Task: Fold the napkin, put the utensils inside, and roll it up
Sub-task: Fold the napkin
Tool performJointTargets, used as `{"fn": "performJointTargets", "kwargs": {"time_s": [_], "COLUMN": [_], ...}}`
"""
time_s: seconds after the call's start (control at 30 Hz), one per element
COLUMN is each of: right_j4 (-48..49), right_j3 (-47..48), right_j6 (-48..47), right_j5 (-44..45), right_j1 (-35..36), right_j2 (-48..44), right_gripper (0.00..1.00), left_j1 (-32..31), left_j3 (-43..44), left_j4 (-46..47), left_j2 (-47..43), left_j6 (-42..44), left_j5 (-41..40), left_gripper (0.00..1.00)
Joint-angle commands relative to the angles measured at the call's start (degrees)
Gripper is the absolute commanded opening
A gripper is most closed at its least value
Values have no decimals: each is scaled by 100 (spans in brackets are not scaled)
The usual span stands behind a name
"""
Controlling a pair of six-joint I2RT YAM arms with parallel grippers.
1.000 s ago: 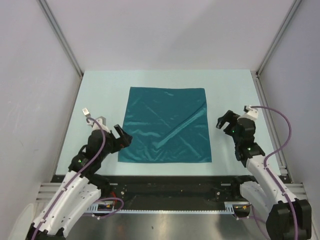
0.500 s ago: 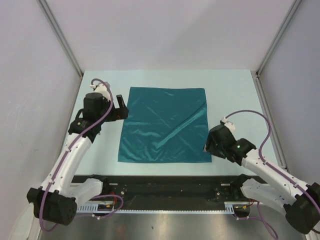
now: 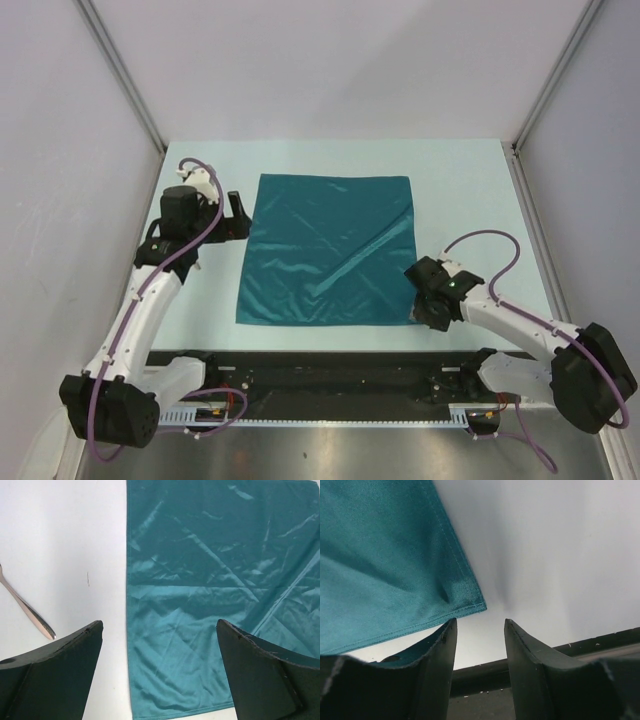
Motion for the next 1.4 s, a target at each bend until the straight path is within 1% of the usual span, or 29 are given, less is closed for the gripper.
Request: {"fn": "performJointTargets", "kwargs": {"time_s": [0.0, 0.17, 0.4, 0.47, 0.6, 0.77, 0.87, 0.9, 0.97, 1.1, 1.23, 1.3, 1.37], "right_j4": [85, 155, 436, 524, 603, 454, 524, 568, 612, 753, 814, 840, 849], "right_j3": [8, -80, -106, -115, -159, -185, -273, -299, -282, -282, -291, -299, -308], "right_j6": [131, 62, -168, -185, -185, -132, -106, -106, -141, -185, -203, -203, -211], "right_j5": [51, 165, -10, -81, -213, -231, -196, -213, -187, -257, -292, -301, -310], "right_j1": [-34, -139, -447, -438, -430, -403, -412, -429, -438, -465, -473, -517, -535], "right_j2": [110, 154, 197, 259, 400, 356, 373, 408, 487, 619, 672, 637, 602], "right_gripper": [47, 45, 43, 41, 41, 41, 40, 38, 36, 34, 26, 19, 18], "left_j1": [26, 26, 26, 26, 26, 26, 26, 26, 26, 26, 26, 26, 26], "left_j3": [-55, -55, -64, -73, -73, -55, -47, -47, -38, -47, -47, -47, -47], "left_j4": [85, 76, 68, 68, 59, 50, 41, 41, 32, 32, 24, 24, 24], "left_j2": [-115, -79, -53, -44, -18, 8, 17, 35, 44, 44, 35, 17, 26], "left_j6": [149, 149, 149, 149, 149, 149, 157, 157, 157, 157, 166, 175, 175], "left_j5": [27, 63, 81, 63, 54, 63, 72, 63, 54, 19, -25, -51, -51], "left_gripper": [100, 100, 100, 100, 100, 100, 100, 100, 100, 99, 100, 100, 100]}}
